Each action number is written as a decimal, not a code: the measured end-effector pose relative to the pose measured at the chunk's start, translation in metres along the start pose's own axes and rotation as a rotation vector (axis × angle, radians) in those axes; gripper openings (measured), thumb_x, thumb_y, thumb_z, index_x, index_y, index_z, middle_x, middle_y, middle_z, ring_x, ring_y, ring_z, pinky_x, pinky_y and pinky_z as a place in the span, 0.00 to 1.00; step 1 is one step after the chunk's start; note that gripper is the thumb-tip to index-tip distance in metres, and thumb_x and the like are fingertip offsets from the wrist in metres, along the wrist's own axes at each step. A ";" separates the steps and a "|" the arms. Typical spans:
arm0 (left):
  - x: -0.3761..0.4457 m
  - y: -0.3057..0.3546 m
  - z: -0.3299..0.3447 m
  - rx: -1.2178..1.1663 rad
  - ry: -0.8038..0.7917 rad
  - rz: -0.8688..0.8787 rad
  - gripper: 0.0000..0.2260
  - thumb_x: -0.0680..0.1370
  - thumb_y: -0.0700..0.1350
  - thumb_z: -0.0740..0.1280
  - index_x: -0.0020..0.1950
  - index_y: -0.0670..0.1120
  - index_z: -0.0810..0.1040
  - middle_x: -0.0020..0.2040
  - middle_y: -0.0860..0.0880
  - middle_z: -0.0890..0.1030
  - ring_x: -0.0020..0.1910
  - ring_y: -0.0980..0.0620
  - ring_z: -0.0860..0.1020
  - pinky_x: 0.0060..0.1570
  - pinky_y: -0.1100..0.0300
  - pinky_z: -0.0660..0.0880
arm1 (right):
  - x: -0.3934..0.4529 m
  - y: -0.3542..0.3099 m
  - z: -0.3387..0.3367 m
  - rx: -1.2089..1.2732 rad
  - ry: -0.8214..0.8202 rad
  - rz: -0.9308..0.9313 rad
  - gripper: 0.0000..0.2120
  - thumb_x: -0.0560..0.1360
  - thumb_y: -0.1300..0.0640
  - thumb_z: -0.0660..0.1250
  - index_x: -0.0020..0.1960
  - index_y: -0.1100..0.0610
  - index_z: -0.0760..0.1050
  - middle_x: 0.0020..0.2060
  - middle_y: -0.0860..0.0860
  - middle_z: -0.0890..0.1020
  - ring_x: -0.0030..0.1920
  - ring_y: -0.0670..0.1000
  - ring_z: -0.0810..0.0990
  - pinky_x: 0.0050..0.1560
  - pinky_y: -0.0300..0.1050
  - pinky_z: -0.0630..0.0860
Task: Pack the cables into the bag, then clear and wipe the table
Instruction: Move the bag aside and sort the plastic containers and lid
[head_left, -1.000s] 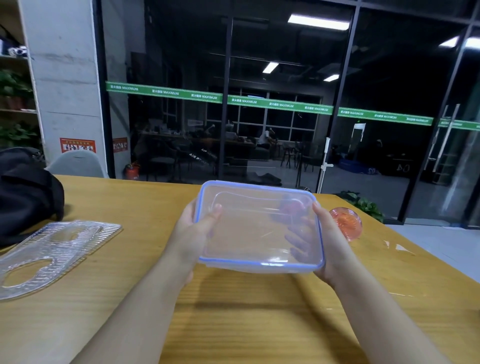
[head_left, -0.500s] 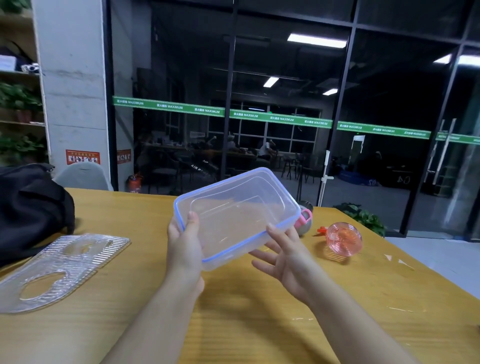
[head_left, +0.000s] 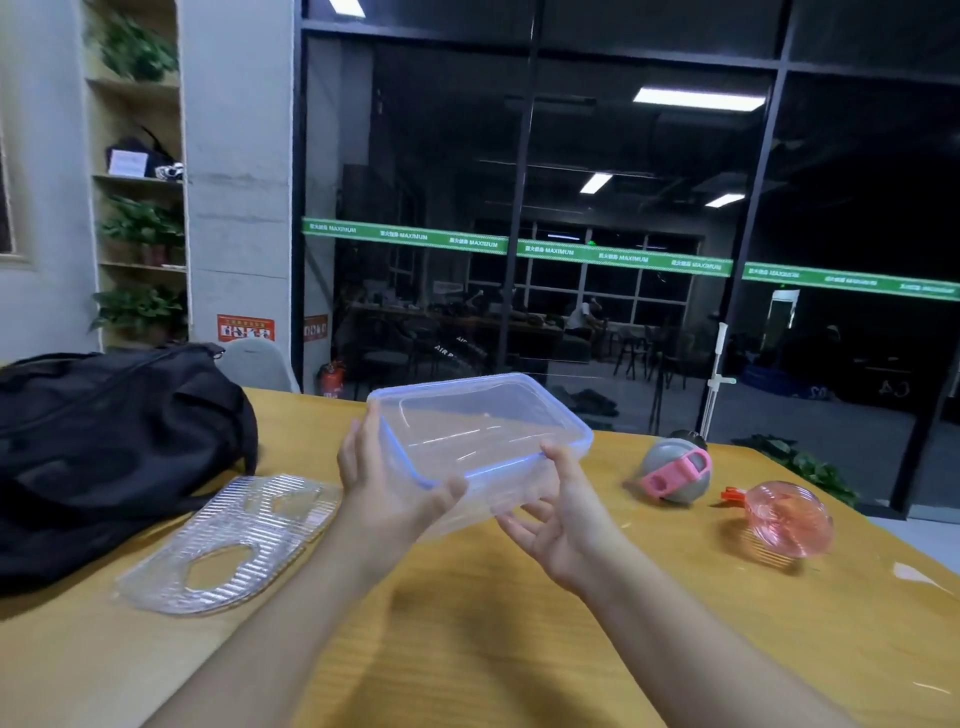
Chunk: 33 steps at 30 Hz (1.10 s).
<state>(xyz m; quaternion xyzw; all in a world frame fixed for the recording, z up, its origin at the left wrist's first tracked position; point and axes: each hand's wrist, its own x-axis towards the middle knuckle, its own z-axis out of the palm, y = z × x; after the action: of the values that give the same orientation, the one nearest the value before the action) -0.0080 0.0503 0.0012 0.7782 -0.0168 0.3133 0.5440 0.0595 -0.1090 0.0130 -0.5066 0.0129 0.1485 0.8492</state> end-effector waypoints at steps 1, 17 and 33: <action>0.000 -0.005 -0.009 0.056 -0.001 0.033 0.58 0.44 0.78 0.65 0.69 0.69 0.41 0.73 0.61 0.44 0.69 0.69 0.46 0.64 0.63 0.53 | 0.001 0.003 0.007 -0.006 -0.004 0.021 0.15 0.74 0.45 0.67 0.52 0.56 0.73 0.51 0.60 0.79 0.48 0.59 0.81 0.57 0.53 0.78; 0.014 -0.076 -0.095 0.296 0.448 0.033 0.32 0.62 0.50 0.79 0.57 0.55 0.62 0.71 0.48 0.50 0.72 0.48 0.56 0.65 0.55 0.63 | 0.017 0.081 0.125 -0.388 -0.253 0.190 0.16 0.78 0.53 0.61 0.64 0.58 0.68 0.62 0.58 0.73 0.45 0.54 0.81 0.38 0.41 0.78; 0.019 -0.095 -0.111 0.373 0.599 -0.104 0.38 0.61 0.47 0.80 0.61 0.42 0.60 0.72 0.39 0.48 0.69 0.42 0.59 0.62 0.52 0.67 | 0.037 0.110 0.149 -0.213 -0.175 0.291 0.31 0.79 0.40 0.54 0.74 0.59 0.58 0.70 0.63 0.67 0.68 0.60 0.70 0.69 0.51 0.65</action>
<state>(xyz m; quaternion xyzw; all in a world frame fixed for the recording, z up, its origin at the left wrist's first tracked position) -0.0093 0.1901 -0.0453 0.7375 0.2406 0.4973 0.3884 0.0461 0.0768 -0.0153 -0.5714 -0.0038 0.3136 0.7584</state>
